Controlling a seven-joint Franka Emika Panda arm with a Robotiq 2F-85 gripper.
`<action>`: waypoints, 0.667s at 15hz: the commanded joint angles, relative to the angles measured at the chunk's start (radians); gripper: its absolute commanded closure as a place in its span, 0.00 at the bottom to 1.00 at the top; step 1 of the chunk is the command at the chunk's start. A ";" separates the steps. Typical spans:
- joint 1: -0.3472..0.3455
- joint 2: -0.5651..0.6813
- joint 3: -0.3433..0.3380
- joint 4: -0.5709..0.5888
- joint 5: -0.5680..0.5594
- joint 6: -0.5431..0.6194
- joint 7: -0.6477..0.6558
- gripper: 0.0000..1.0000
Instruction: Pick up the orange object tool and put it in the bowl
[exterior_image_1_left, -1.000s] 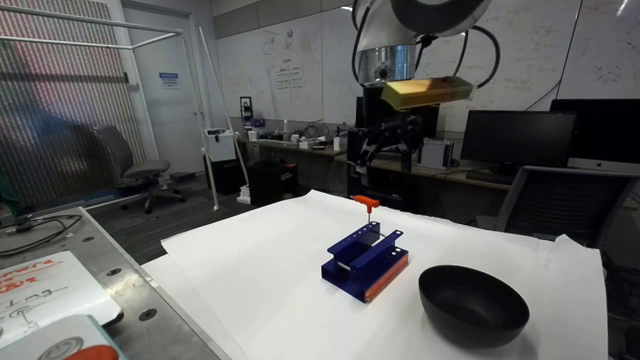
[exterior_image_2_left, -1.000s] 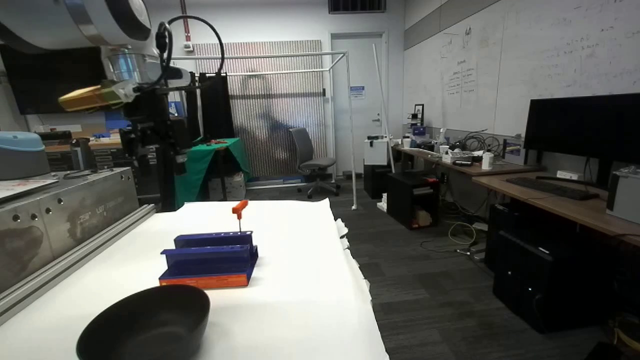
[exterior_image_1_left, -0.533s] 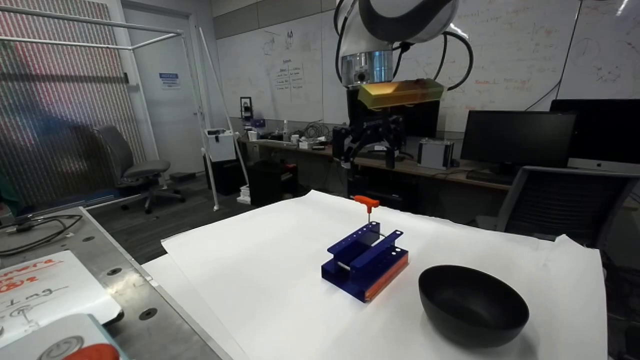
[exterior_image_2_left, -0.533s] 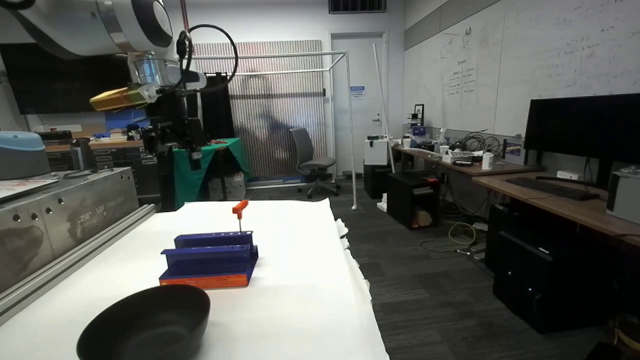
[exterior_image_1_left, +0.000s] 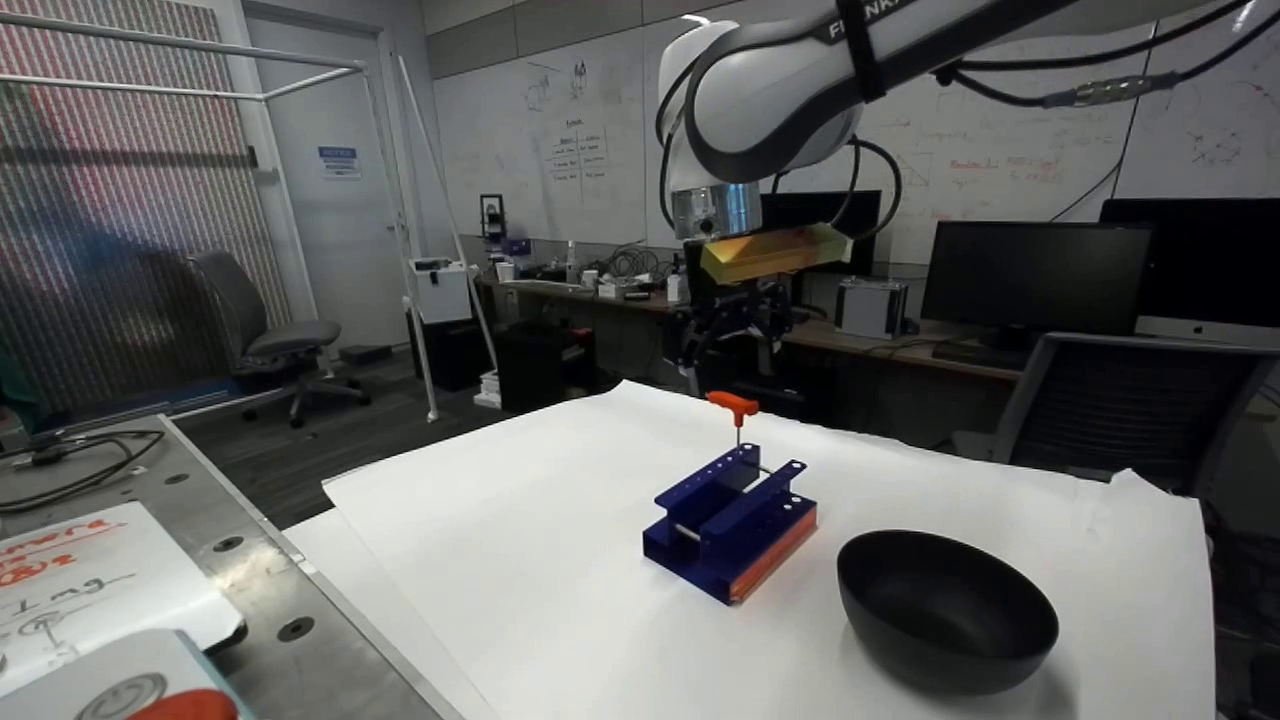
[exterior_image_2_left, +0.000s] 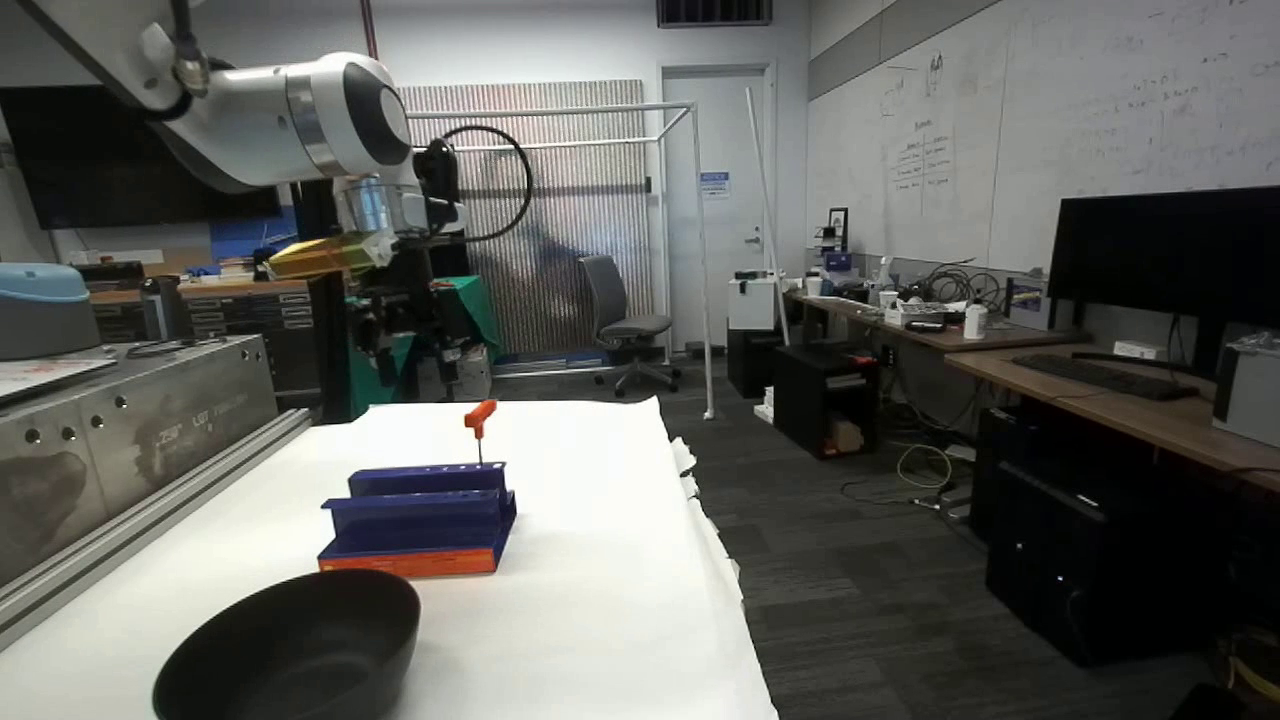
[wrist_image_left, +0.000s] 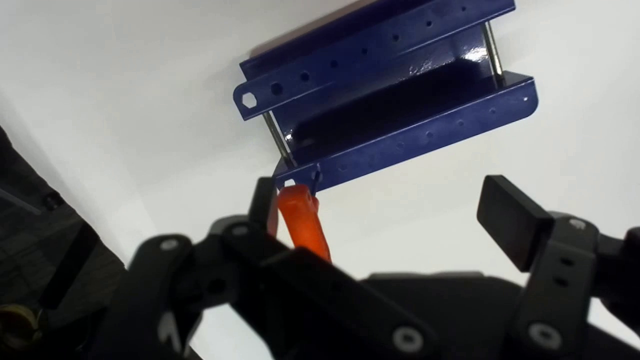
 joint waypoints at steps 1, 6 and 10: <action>0.014 0.092 -0.043 0.116 0.018 -0.009 -0.051 0.00; 0.010 0.155 -0.066 0.175 0.021 -0.020 -0.079 0.00; 0.004 0.185 -0.071 0.209 0.033 -0.033 -0.102 0.33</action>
